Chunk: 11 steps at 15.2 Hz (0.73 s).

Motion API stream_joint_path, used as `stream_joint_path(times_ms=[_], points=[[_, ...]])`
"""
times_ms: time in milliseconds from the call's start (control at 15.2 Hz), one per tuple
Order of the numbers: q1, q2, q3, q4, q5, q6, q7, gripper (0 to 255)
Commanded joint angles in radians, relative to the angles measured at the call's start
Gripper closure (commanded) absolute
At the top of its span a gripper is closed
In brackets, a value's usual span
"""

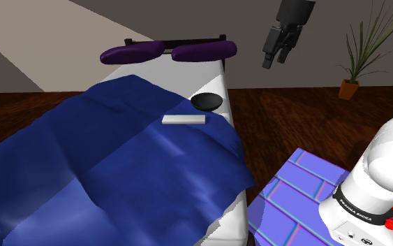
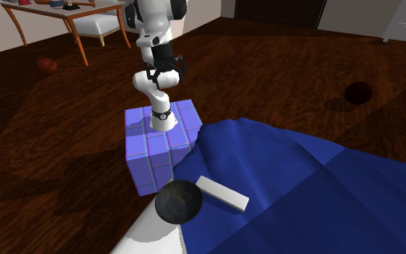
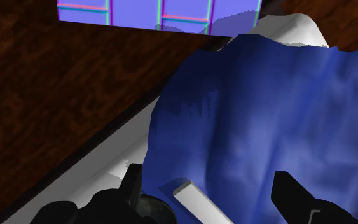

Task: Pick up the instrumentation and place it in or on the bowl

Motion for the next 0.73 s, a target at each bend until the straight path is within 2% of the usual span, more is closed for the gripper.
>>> stream_joint_path(times_ms=[0, 660], points=[[0.000, 0.000, 0.000, 0.000, 0.000, 0.000, 0.000, 0], [0.039, 0.348, 0.014, 0.074, -0.027, 0.231, -0.131, 0]])
